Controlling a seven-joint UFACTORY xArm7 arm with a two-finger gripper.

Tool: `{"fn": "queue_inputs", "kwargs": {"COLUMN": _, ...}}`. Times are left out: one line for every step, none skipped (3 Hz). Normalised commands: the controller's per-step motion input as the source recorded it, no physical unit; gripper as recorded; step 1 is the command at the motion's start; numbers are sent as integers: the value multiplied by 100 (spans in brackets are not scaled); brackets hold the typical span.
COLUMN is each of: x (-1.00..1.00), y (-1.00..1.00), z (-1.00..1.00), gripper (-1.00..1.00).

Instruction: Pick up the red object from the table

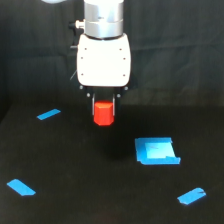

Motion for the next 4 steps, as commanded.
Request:
{"fn": "queue_inputs", "kwargs": {"x": 20, "y": -1, "z": 23, "gripper": -100}}
{"fn": "queue_inputs", "kwargs": {"x": 7, "y": -9, "z": 14, "gripper": -94}}
{"fn": "queue_inputs", "kwargs": {"x": 11, "y": -6, "z": 11, "gripper": -100}}
{"fn": "queue_inputs", "kwargs": {"x": 7, "y": -10, "z": 18, "gripper": -97}}
